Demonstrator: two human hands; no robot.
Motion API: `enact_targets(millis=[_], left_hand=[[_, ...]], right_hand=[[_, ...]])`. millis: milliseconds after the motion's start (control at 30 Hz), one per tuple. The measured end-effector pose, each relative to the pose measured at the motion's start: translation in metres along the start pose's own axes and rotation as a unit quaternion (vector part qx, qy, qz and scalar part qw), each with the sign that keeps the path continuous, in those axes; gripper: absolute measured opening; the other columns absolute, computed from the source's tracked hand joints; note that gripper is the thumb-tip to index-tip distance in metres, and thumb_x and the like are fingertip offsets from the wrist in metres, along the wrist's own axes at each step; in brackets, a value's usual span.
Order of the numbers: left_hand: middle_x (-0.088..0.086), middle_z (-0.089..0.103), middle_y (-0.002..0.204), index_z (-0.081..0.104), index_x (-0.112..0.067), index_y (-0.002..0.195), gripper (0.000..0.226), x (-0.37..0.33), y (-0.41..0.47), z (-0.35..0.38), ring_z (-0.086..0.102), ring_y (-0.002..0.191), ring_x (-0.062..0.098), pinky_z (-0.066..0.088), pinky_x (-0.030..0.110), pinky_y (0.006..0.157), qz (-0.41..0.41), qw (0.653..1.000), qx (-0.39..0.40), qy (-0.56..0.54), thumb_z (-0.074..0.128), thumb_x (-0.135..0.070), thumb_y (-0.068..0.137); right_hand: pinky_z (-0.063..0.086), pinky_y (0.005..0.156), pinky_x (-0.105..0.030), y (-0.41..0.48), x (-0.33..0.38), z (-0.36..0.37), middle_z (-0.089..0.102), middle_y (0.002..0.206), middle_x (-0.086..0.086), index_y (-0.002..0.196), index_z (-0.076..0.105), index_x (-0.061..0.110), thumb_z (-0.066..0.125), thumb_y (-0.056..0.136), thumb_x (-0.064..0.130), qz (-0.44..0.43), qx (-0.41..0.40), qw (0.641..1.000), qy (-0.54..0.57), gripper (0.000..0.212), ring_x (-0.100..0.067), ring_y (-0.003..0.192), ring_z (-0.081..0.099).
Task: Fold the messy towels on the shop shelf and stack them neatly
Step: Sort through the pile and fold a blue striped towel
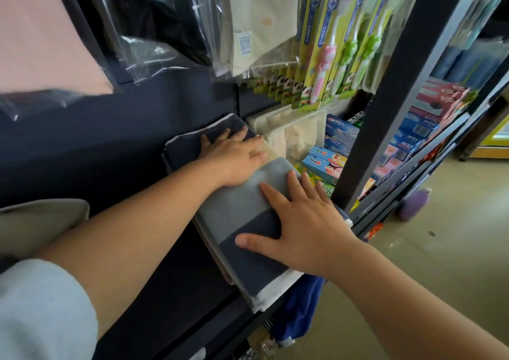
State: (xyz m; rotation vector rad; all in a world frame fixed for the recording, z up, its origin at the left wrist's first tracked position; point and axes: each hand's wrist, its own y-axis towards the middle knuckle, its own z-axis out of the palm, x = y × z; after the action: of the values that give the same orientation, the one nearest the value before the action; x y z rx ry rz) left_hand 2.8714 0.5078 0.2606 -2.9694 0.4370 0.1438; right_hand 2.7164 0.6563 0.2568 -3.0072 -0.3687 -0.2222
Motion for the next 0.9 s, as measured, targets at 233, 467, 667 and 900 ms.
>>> enact_targets(millis=[233,467,667,900], left_hand=[[-0.011,-0.008,0.168,0.004,-0.064,0.148,0.079,0.025,-0.008,0.014,-0.01,0.154,0.031,-0.004,0.075,0.111,-0.065,0.997,0.024,-0.029,0.023,-0.093,0.077],[-0.005,-0.015,0.168,0.002,-0.059,0.151,0.108,0.032,-0.006,0.012,-0.015,0.154,0.022,-0.005,0.077,0.109,-0.15,0.988,0.014,-0.047,0.016,-0.105,0.054],[-0.004,-0.007,0.169,0.009,-0.059,0.151,0.091,0.026,-0.012,0.012,-0.009,0.155,0.025,-0.004,0.076,0.111,-0.129,0.991,-0.019,-0.04,0.019,-0.098,0.07],[-0.004,0.031,0.162,0.041,-0.04,0.147,0.063,0.044,-0.082,0.002,0.025,0.149,0.024,0.017,0.056,0.119,-0.097,0.974,-0.186,-0.087,0.033,-0.07,0.093]], right_hand=[[-0.006,0.124,-0.053,0.027,-0.007,0.012,-0.02,0.167,-0.005,0.156,-0.01,0.047,0.008,0.061,0.103,-0.007,0.008,1.0,0.014,0.111,-0.039,0.152,-0.019],[-0.005,0.124,-0.054,0.007,-0.013,0.021,-0.032,0.162,-0.009,0.155,-0.016,0.046,0.014,0.056,0.107,0.007,0.009,1.0,0.01,0.12,-0.04,0.15,-0.023],[-0.004,0.124,-0.055,-0.004,-0.016,0.025,-0.031,0.162,-0.015,0.156,-0.016,0.042,0.013,0.053,0.108,0.004,0.0,1.0,0.019,0.126,-0.041,0.151,-0.022],[-0.002,0.125,-0.054,0.0,0.01,-0.01,0.003,0.168,-0.013,0.158,0.014,0.035,0.009,0.079,0.092,-0.085,-0.041,0.996,-0.001,0.098,-0.037,0.154,-0.01]])
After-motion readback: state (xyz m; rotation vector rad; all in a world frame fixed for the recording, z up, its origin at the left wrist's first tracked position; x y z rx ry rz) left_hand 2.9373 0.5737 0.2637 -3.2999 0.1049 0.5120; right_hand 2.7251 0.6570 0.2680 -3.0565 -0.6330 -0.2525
